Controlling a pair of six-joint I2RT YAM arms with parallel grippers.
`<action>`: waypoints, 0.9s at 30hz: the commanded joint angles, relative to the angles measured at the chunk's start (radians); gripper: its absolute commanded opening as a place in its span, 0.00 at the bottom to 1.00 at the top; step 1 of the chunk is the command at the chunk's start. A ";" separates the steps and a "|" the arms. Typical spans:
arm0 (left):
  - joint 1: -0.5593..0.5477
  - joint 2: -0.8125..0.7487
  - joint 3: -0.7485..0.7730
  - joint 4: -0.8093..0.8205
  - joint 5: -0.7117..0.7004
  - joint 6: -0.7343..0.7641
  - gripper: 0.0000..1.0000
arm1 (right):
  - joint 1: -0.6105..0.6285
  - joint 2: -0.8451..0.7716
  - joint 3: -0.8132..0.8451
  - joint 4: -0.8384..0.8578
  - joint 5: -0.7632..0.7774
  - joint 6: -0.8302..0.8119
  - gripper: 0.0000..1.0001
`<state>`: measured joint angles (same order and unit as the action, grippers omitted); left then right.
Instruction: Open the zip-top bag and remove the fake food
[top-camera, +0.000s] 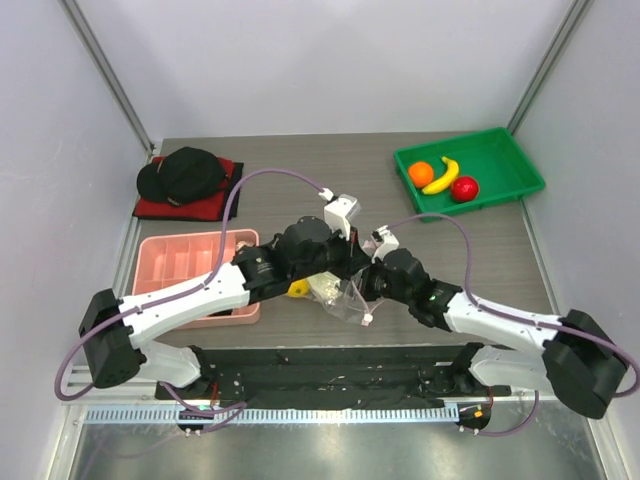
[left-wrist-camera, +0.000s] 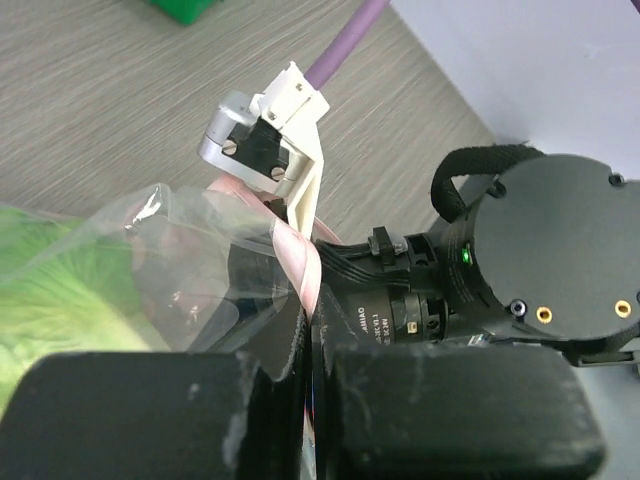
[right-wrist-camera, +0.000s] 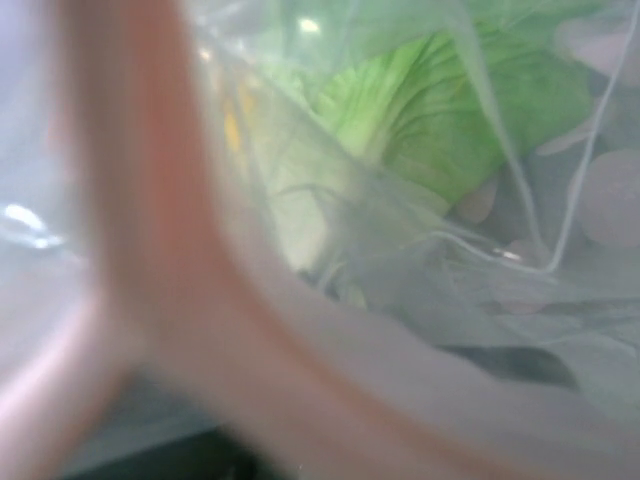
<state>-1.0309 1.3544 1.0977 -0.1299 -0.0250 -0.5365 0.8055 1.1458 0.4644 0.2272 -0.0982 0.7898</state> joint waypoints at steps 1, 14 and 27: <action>0.026 -0.018 -0.036 -0.063 -0.108 0.084 0.00 | -0.002 -0.173 0.097 -0.302 0.028 -0.034 0.01; 0.042 0.034 -0.053 0.048 0.000 -0.008 0.00 | 0.000 -0.288 0.174 -0.428 0.143 -0.032 0.01; -0.043 0.075 -0.081 0.133 -0.044 -0.054 0.00 | -0.006 -0.130 0.500 -0.564 0.241 0.000 0.02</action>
<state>-1.0142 1.4384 1.0389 -0.0174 -0.0921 -0.5743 0.8043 1.0718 0.8227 -0.4271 0.0944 0.7841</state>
